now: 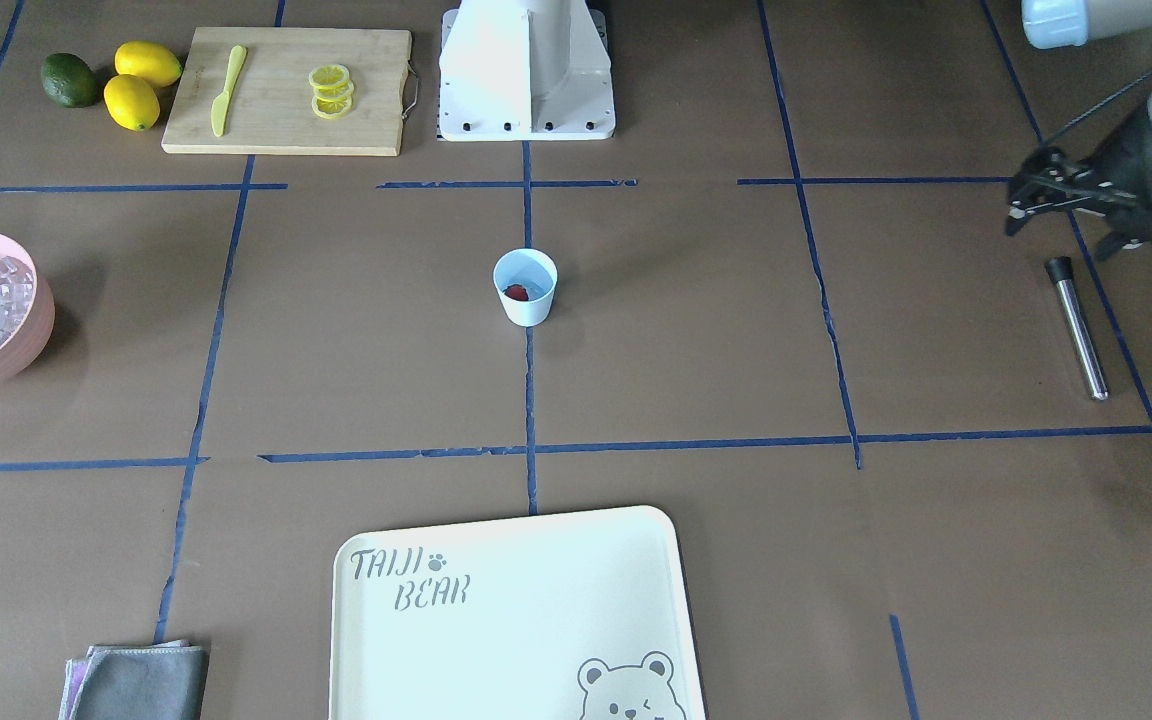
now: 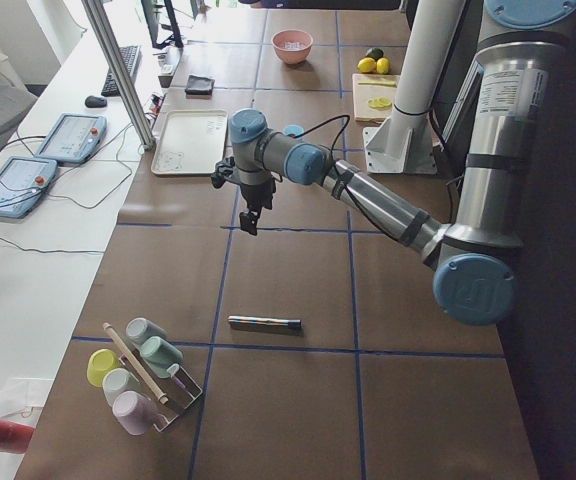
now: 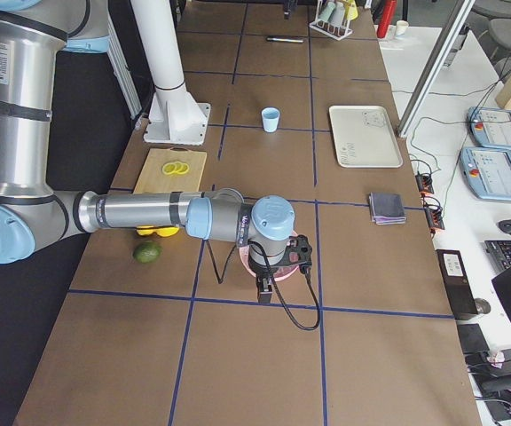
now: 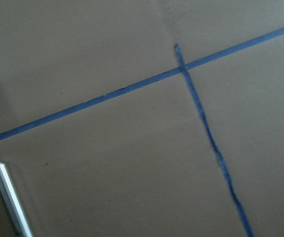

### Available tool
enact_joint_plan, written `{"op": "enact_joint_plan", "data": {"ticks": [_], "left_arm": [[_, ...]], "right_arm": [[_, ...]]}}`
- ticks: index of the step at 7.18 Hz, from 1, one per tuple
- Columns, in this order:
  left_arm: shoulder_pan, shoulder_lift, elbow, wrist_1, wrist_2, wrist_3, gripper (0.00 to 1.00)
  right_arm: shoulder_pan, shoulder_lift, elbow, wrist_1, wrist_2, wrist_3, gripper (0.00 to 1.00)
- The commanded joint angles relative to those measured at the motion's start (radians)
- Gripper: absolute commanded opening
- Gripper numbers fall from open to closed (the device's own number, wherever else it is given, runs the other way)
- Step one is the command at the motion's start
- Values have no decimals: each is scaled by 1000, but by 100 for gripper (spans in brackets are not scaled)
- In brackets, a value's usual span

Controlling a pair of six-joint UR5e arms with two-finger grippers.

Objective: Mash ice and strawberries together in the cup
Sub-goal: 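Withdraw the left gripper back toward the steel muddler, then lower the left gripper onto the steel muddler and grasp it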

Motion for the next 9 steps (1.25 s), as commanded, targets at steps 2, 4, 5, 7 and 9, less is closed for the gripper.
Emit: {"op": "enact_joint_plan", "data": {"ticks": [2, 4, 5, 7, 9], "left_arm": [[-75, 129, 165, -244, -10, 78, 100], [-69, 115, 298, -412, -10, -88, 100], [-69, 115, 356, -509, -8, -138, 100], [-30, 86, 523, -746, -6, -274, 100], [36, 60, 594, -832, 77, -336, 100]], "right_arm": [[0, -1, 3, 0, 0, 0, 100], [0, -2, 3, 0, 0, 0, 100], [0, -2, 3, 0, 0, 0, 100], [0, -4, 3, 0, 0, 0, 100], [0, -5, 3, 0, 0, 0, 100]]}}
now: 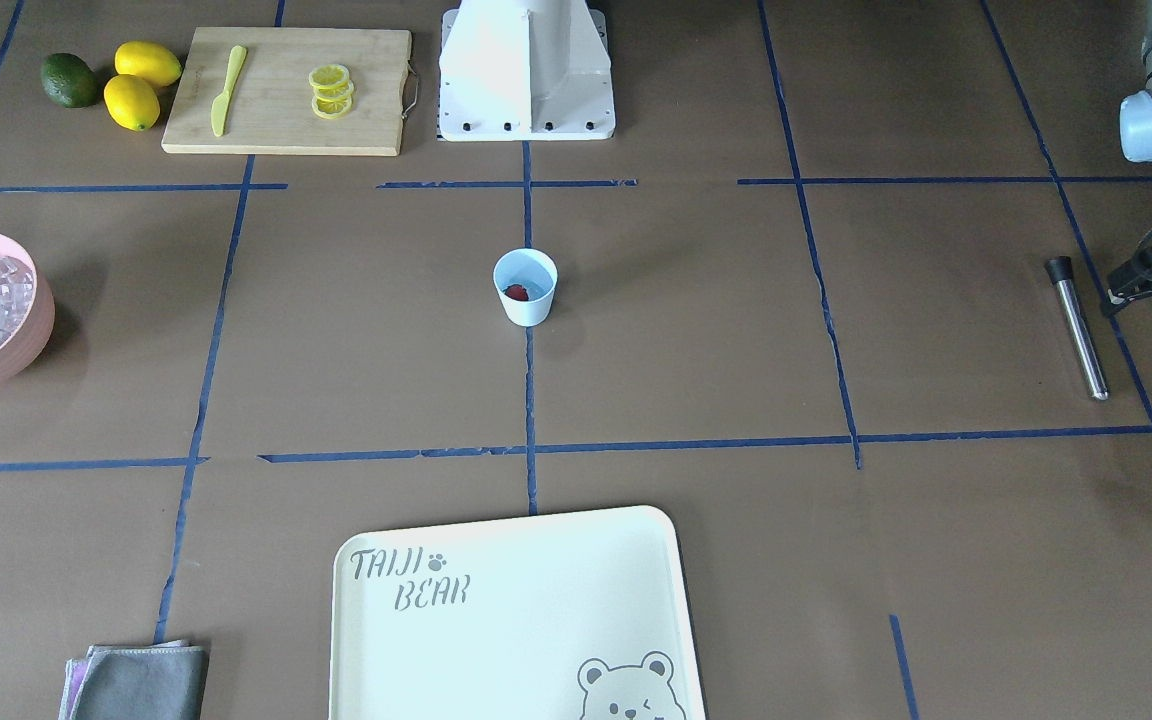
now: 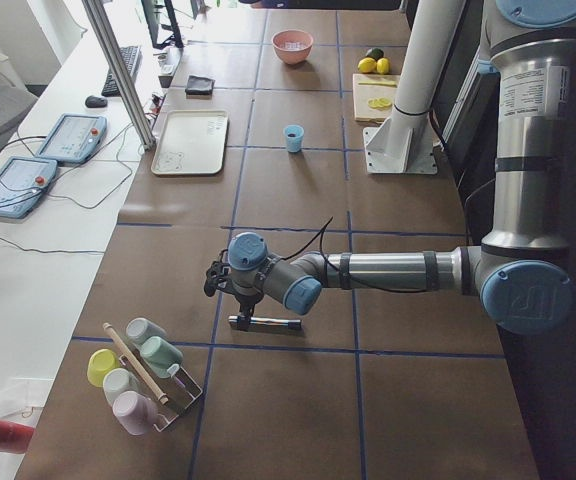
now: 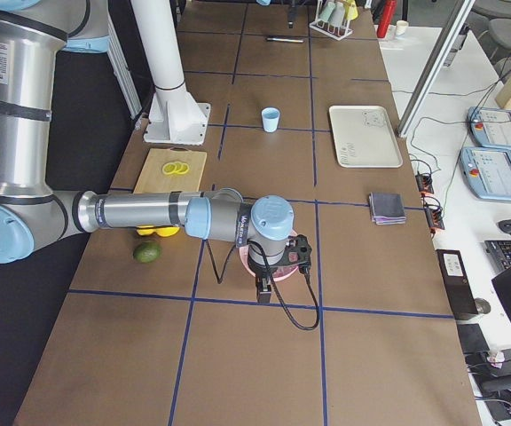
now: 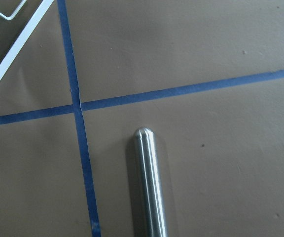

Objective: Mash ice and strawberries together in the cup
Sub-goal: 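Lower the left gripper onto the steel muddler and grasp it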

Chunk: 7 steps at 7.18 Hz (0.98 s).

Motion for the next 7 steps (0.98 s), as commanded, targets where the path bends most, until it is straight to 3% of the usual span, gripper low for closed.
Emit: {"op": "enact_joint_plan", "data": {"ticks": [1, 5, 7], "left_arm": [[46, -28, 80, -80, 54, -40, 100], [77, -100, 196, -116, 56, -40, 100], [91, -102, 207, -116, 54, -40, 100]], "right_arm": [[0, -1, 0, 0, 0, 0, 100], [0, -6, 3, 0, 0, 0, 100], [0, -6, 3, 0, 0, 0, 100]]}}
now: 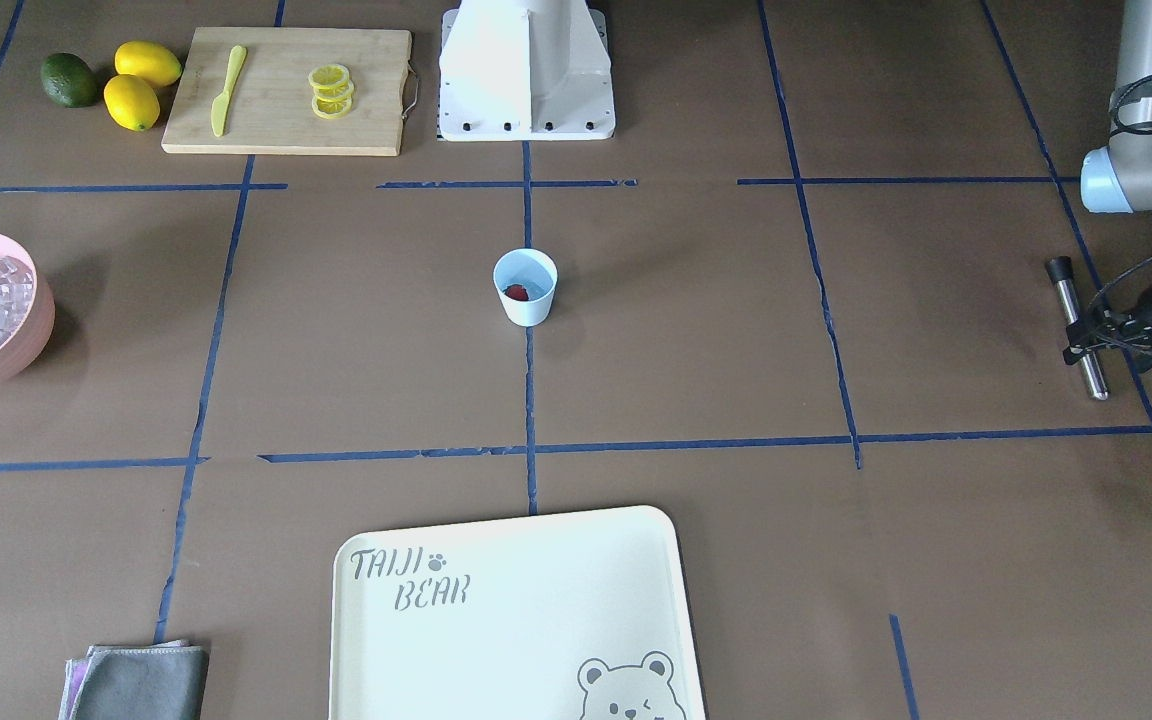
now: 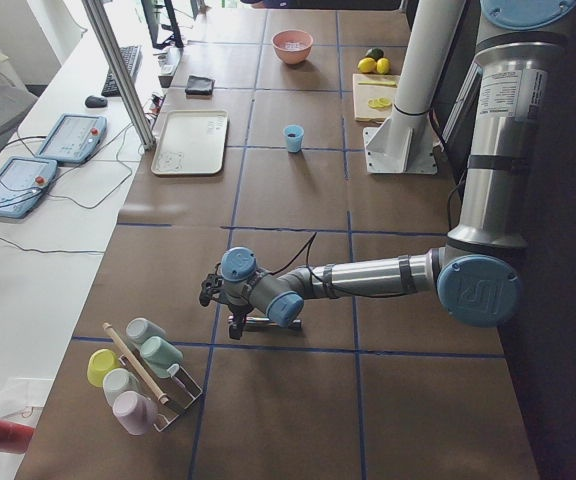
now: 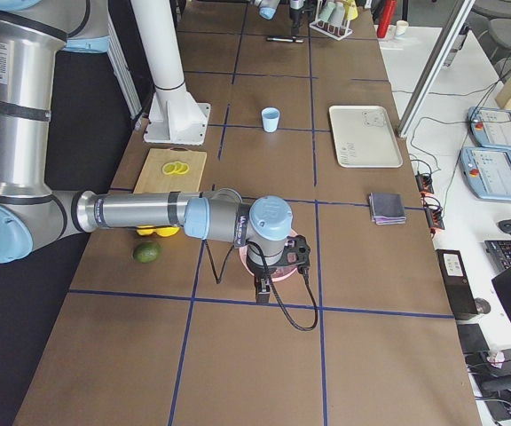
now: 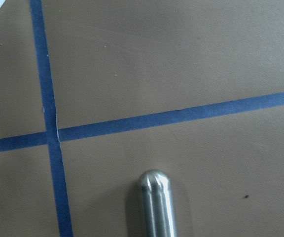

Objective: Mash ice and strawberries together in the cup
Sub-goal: 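Lower the left gripper onto the steel muddler and grasp it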

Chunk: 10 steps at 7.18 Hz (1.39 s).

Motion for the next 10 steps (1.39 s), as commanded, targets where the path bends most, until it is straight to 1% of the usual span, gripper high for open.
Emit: {"op": "enact_joint_plan", "data": {"ticks": [1, 3, 4, 5, 6, 7, 8, 10], "left_arm": [[20, -3, 14, -3, 0, -1, 100], [23, -3, 12, -3, -1, 1, 100], [23, -3, 15, -3, -1, -1, 89], [23, -3, 17, -3, -3, 1, 40], [23, -3, 17, -3, -3, -1, 10], [23, -3, 14, -5, -3, -1, 5], [23, -3, 12, -5, -3, -1, 2], [23, -6, -6, -3, -10, -1, 0]], "right_arm": [[0, 0, 0, 0, 0, 0, 100], [0, 0, 0, 0, -2, 0, 100], [0, -2, -1, 11, 0, 0, 100], [0, -3, -1, 14, 0, 0, 100], [0, -5, -1, 15, 0, 0, 100], [0, -5, -1, 15, 0, 0, 100], [0, -5, -1, 15, 0, 0, 100], [0, -5, -1, 15, 0, 2, 100]]}}
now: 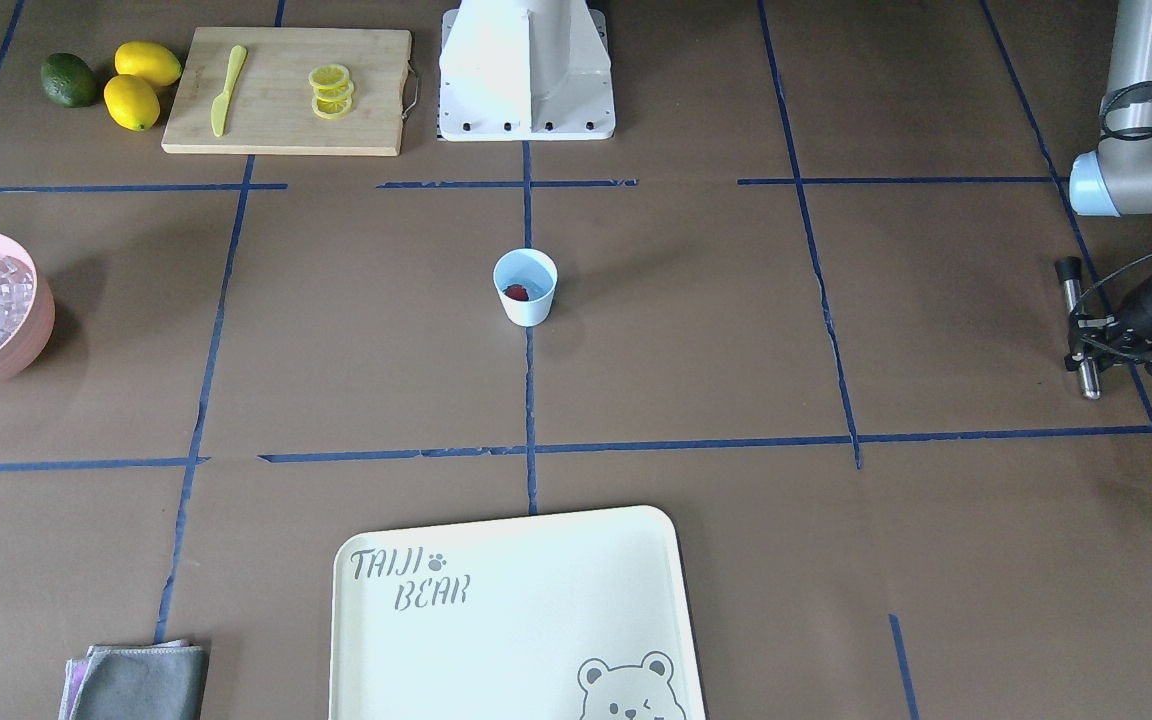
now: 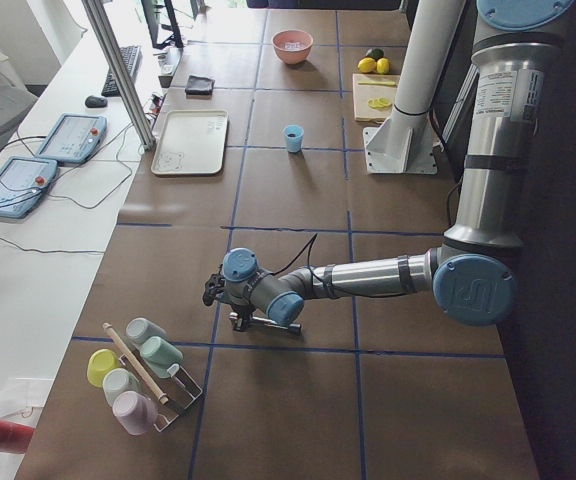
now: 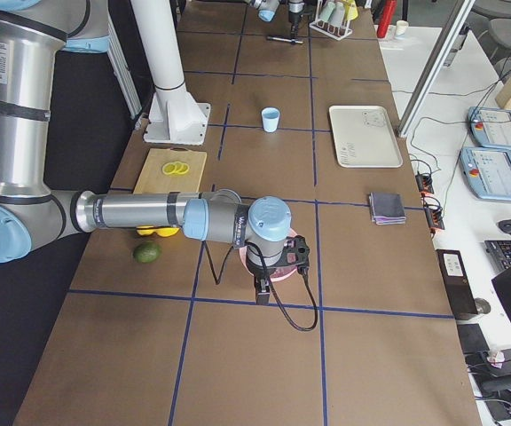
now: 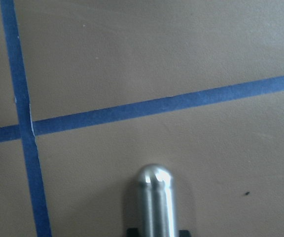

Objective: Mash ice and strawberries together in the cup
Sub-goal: 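Lift the muddler with the left gripper and carry it over the cup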

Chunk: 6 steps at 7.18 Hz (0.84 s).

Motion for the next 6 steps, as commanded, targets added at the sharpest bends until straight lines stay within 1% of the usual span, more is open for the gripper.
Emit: {"op": "enact_joint_plan", "data": {"ticks": [1, 2, 3, 4, 5, 6], "left_arm": [[0, -19, -18, 0, -4, 3, 0], [-2, -18, -64, -3, 4, 9, 0], [-3, -16, -108, -40, 7, 11, 0], [-2, -19, -112, -142, 7, 14, 0], [-2, -56, -113, -252, 2, 12, 0], [0, -106, -118, -307, -8, 9, 0]], "right_arm": [[0, 0, 0, 0, 0, 1, 100], [0, 0, 2, 0, 0, 1, 100], [0, 0, 2, 0, 0, 1, 100], [0, 0, 2, 0, 0, 1, 100], [0, 0, 2, 0, 0, 0, 100], [0, -2, 2, 0, 0, 0, 100]]}}
